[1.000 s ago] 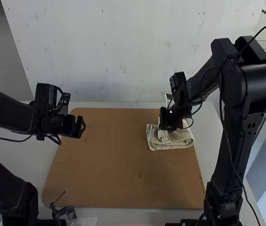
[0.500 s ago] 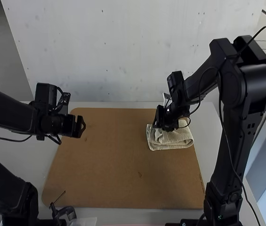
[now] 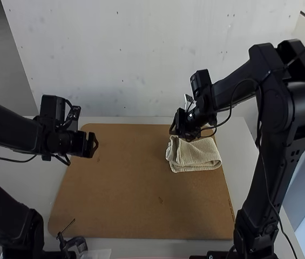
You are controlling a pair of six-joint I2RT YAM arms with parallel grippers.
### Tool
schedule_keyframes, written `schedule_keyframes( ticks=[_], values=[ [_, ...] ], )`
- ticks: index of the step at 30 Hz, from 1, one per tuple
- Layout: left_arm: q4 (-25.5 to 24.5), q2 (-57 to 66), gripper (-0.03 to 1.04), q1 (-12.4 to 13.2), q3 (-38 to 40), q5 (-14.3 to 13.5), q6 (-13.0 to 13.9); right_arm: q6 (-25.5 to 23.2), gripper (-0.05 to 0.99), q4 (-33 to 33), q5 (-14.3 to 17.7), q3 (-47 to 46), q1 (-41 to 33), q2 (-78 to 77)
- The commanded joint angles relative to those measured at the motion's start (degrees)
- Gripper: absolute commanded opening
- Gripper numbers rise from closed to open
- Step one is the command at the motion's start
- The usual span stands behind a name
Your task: Fold the towel.
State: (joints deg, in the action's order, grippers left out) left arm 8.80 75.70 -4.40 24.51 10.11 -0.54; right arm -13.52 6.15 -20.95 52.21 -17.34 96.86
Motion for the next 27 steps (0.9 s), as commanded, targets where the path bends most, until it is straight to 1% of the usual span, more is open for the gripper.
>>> schedule_keyframes(
  ticks=[1,3,5,9,10,12,14,20,27],
  values=[
    [0.5,-0.6,0.98,0.0,-0.4,0.6,-0.5,0.5,0.39,0.9,-0.7,0.8,2.7,-3.8],
    [0.7,-0.5,0.98,0.0,-0.4,0.6,-0.5,1.7,0.38,1.9,-0.4,0.8,3.8,-4.4],
    [0.7,-0.5,0.98,0.0,-0.4,0.6,-0.5,2.6,0.29,2.2,0.4,0.4,4.8,-5.4],
    [0.7,-0.5,0.98,0.0,-0.4,0.6,-0.5,6.4,0.04,2.0,4.8,-1.1,4.8,-6.0],
    [0.7,-0.5,0.98,0.0,-0.4,0.6,-0.5,6.8,0.02,1.9,5.8,-1.5,4.5,-5.9],
    [0.7,-0.6,0.98,0.0,-0.5,0.6,-0.5,7.8,0.02,2.5,7.8,-2.1,3.8,-4.7],
    [0.7,-0.6,0.98,0.0,-0.5,0.6,-0.5,8.4,0.02,2.6,8.7,-2.6,3.3,-3.3],
    [0.7,-0.6,0.98,0.0,-0.5,0.6,-0.5,8.0,0.02,2.2,8.5,-3.2,-0.2,-0.5],
    [0.7,-0.8,0.98,0.0,-0.6,0.6,-0.5,5.0,0.02,-0.5,8.3,-2.6,-4.5,2.5]
  ],
)
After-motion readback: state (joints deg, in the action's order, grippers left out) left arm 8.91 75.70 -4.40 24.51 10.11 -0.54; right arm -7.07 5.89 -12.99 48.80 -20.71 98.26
